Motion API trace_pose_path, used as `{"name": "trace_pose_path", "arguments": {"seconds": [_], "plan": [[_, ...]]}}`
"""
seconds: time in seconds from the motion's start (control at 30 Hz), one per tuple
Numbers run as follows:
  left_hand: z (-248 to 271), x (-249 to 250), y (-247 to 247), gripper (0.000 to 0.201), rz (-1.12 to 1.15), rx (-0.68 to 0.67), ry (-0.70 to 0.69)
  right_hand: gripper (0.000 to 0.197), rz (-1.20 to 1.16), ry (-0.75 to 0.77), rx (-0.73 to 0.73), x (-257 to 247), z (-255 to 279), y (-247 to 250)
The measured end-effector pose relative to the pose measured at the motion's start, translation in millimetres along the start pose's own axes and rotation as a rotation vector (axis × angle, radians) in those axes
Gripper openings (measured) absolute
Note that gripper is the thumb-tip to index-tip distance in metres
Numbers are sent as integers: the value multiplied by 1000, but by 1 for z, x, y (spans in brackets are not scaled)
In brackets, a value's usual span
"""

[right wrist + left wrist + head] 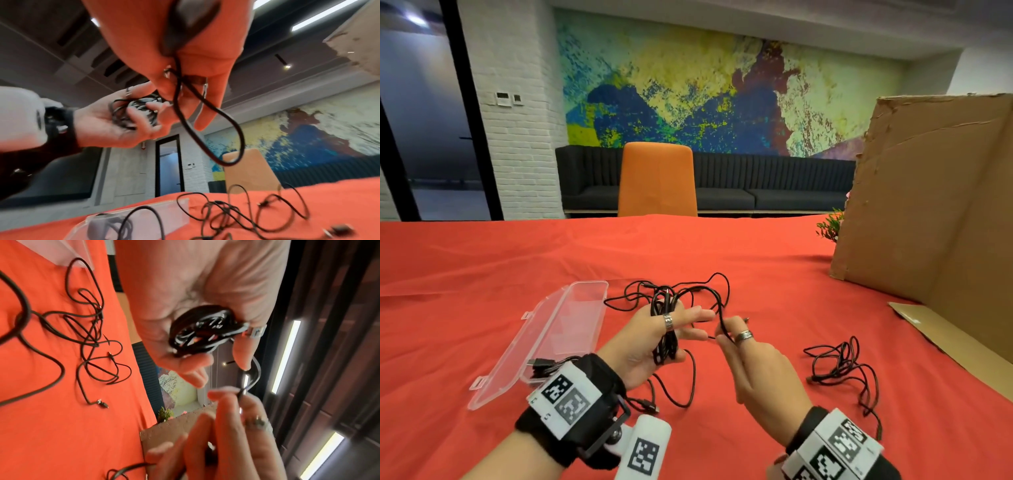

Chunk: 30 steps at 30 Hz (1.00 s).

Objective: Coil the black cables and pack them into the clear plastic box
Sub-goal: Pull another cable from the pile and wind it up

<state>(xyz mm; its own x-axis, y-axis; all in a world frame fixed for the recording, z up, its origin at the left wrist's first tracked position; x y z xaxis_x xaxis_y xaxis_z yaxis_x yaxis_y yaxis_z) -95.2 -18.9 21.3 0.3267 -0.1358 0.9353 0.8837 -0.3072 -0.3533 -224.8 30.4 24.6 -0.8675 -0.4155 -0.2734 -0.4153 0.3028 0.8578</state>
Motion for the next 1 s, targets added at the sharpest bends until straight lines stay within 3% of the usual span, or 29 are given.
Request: {"name": "trace_pose_path", "arguments": {"seconds": [0.1, 0.27, 0.33, 0.43, 0.5, 0.53, 0.6, 0.67, 0.73, 0.8, 0.9, 1.0], "plan": [[3, 1, -18, 27, 12, -70, -32, 38, 145, 95, -25, -21, -1, -8], [8, 1, -30, 60, 133, -220, -93, 40, 221, 53, -130, -28, -4, -9], [8, 1, -30, 51, 182, -199, -61, 32, 112, 32, -106, -28, -4, -3], [6, 1, -27, 25, 241, -116, -11, 51, -9, 34, 9, -32, 0, 8], [5, 3, -26, 21, 279, -108, -18, 61, -90, 33, 104, -31, 0, 12], [4, 4, -26, 24, 324, -128, -16, 67, -145, 8, 121, -28, -1, 14], [4, 4, -24, 53, 408, -189, -7, 73, -127, -41, 110, -24, -2, 17], [6, 6, -24, 76, 382, -239, -50, 64, 50, -21, 79, -25, -3, 20], [8, 8, -28, 82, 216, -243, -111, 51, 227, 44, 73, -32, -6, 19], [7, 8, -29, 56, 37, -161, -153, 38, 417, -44, -14, -36, -9, 20], [7, 11, -27, 14, -22, -90, -200, 29, 438, -30, -29, -37, -11, 15], [4, 17, -18, 22, 122, -33, -205, 17, 105, 82, -43, -33, -9, 11]]}}
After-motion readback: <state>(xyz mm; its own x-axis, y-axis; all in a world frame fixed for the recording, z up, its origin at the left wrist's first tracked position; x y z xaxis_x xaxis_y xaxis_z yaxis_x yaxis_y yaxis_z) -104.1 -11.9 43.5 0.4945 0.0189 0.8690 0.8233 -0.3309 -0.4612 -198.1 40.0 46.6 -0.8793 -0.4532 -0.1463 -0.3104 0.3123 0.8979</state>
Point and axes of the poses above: each hand's wrist, its own z-axis away from the middle knuckle, its own y-axis out of the back of the hand, x = y × z, the point moved 6 cm from there along -z, towards the middle knuckle, and after that the axes turned 6 degrees about z, right-handed, at the moved point
